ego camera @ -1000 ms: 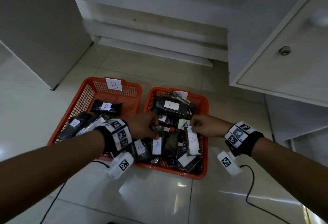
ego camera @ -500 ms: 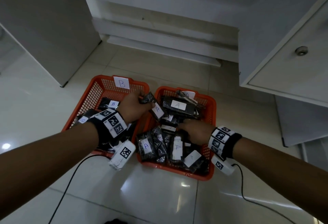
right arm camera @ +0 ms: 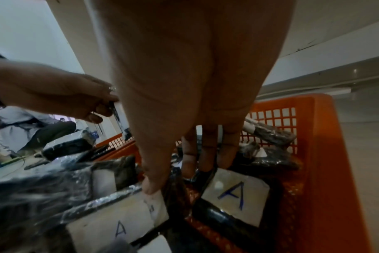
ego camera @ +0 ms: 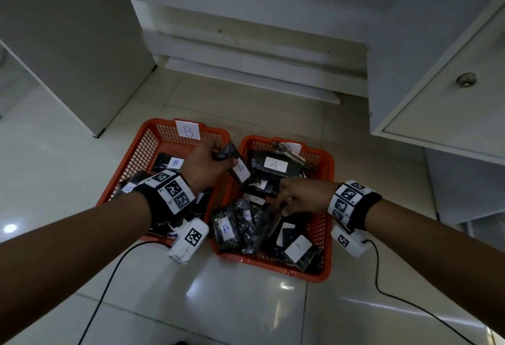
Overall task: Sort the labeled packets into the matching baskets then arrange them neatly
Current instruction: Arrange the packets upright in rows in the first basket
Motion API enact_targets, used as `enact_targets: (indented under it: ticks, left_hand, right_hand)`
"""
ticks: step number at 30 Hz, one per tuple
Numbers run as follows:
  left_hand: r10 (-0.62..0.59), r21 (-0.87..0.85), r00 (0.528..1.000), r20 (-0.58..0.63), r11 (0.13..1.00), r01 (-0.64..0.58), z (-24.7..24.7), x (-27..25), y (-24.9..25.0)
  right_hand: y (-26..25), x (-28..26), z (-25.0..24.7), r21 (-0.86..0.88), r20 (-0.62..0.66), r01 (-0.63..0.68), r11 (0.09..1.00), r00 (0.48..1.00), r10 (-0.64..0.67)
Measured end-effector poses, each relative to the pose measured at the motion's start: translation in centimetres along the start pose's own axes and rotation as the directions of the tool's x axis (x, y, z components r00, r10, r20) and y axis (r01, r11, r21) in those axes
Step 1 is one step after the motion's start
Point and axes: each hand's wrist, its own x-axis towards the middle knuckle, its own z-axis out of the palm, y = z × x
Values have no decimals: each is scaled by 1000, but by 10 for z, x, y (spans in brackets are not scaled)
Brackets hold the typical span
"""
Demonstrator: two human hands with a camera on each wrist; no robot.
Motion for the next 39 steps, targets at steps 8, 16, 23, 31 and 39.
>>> enact_targets:
  ticks: [8, 16, 23, 31, 39]
  left_hand:
    - [0, -17, 998, -55, 1000, -1, -4, 5, -6]
    - [-30, -42, 994, -109, 999, 26, 2, 4, -13]
    - [-56, -137, 998, -41, 989, 50, 15, -2, -16]
    - [-50, -148, 996, -71, 988, 39, 24, 2, -18]
    - [-28, -140, 985, -170, 990, 4, 41, 20, 4]
  right_hand:
    - [14, -30, -54, 268, -84, -80, 960, 991, 106]
    - [23, 10, -58, 432, -484, -184, 883, 779, 399]
    - [5, 16, -42, -117, -654, -359, 926, 729, 201]
    - [-30, -38, -2, -33, 79, -266, 963, 960, 268]
    - [-18, -35, 34, 123, 95, -372, 920, 927, 362]
